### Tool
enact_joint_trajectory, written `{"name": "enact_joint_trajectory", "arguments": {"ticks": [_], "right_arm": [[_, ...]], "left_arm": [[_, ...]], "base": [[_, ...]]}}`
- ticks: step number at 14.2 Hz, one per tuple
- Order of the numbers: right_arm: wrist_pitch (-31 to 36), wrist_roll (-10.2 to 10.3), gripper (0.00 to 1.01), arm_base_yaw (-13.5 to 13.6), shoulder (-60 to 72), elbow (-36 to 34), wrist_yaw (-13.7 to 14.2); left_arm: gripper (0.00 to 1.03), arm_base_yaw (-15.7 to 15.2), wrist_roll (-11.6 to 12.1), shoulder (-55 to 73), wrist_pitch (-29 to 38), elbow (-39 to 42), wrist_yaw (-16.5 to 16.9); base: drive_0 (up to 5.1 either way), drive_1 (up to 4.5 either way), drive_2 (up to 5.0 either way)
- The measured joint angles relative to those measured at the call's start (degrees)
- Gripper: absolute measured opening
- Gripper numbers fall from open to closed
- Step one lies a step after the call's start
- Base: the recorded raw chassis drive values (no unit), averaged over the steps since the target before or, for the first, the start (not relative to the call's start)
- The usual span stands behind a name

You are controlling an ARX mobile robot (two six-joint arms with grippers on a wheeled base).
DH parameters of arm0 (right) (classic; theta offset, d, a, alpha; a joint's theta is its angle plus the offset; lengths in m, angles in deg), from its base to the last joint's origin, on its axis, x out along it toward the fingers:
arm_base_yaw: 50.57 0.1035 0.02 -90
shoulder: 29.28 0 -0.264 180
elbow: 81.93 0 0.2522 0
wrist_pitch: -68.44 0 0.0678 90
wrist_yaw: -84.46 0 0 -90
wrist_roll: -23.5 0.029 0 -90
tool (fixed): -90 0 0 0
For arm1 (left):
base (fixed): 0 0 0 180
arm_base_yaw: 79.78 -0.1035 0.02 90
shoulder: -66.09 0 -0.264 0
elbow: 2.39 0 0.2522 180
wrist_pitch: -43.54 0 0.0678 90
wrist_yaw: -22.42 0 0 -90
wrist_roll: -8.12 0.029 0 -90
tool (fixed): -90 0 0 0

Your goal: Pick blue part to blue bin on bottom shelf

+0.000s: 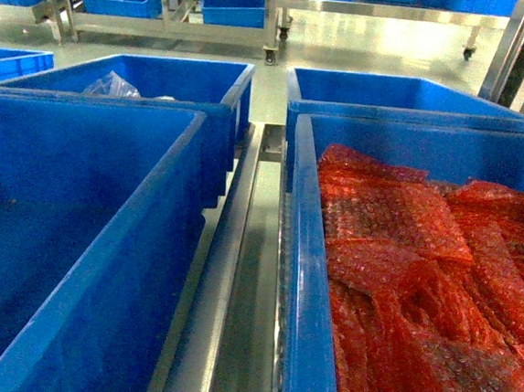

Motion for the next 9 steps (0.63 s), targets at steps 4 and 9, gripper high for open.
{"name": "enact_joint_trajectory", "arguments": {"ticks": [4, 9], "right_arm": [[0.0, 0.0, 0.98, 0.0, 0.0, 0.0, 0.0], [0.0, 0.0, 0.98, 0.0, 0.0, 0.0, 0.0]], "left_arm": [[0.02, 0.0, 0.0, -10.6, -9.6, 0.0, 0.0], [0.02, 0.0, 0.0, -21.5, -20.5, 0.0, 0.0]], "base": [[0.0, 0.00, 0.0], [0.0, 0.00, 0.0]]}}
